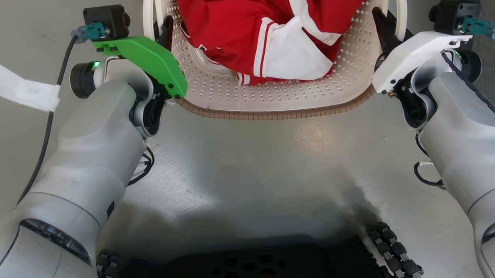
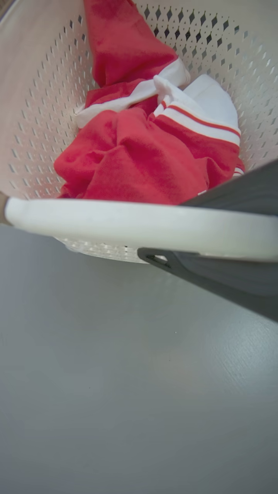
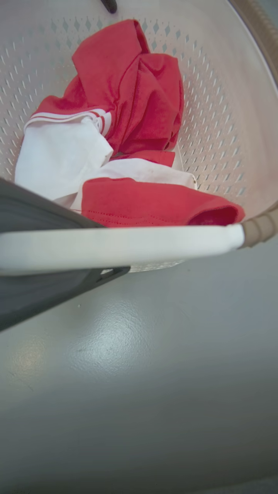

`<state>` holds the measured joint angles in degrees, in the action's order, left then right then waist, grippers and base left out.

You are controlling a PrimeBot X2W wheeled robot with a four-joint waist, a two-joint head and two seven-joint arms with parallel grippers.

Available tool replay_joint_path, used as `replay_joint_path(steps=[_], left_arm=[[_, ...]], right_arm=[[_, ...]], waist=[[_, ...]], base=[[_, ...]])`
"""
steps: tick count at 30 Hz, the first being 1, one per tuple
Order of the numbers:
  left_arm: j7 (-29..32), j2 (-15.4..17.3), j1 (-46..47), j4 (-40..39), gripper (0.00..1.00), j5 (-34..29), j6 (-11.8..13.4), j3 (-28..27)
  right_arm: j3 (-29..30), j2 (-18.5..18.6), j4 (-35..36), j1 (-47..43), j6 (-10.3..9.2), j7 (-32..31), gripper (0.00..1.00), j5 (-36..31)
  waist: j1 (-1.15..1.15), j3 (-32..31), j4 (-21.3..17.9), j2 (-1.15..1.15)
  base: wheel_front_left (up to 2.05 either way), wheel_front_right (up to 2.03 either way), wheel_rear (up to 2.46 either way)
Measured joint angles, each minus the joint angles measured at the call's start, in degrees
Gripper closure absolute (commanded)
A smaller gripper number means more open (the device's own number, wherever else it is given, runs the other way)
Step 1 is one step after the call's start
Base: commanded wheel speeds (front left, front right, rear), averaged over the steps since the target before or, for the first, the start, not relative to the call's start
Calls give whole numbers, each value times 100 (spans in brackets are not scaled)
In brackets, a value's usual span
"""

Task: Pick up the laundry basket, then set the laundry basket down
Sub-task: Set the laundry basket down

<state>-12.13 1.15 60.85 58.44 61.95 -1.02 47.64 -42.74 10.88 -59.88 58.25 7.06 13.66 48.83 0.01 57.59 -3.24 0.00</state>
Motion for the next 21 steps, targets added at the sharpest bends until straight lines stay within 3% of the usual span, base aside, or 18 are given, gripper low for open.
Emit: replay_joint_path(steps=[4,5,6,7,8,21], left_arm=[[-3,-2,31,21,99,47,-8,41],[-4,-2,35,29,53,48,-9,51],[-15,-3,38,37,0,53,-35,55],[-38,-1,40,55,0,67,-58,65],[-38,-1,40,81,0,83,-58,75],[-60,15,42,266,0,125,-58,205]], right_arm=[[13,-1,-44,20,1,2,100,-9],[15,-1,-59,27,2,5,93,-15],[16,-2,-81,31,2,19,64,-32],[32,-2,-104,31,3,44,29,-42],[60,11,-119,33,7,52,0,-42],[360,65,-96,134,7,86,0,-119]], waist=[[0,15,6,0],[0,18,9,0],[0,20,11,0],[0,21,14,0],[0,19,17,0],[0,-61,14,0]], base=[[0,0,0],[0,0,0],[0,0,0],[0,0,0],[0,0,0],[0,0,0]])
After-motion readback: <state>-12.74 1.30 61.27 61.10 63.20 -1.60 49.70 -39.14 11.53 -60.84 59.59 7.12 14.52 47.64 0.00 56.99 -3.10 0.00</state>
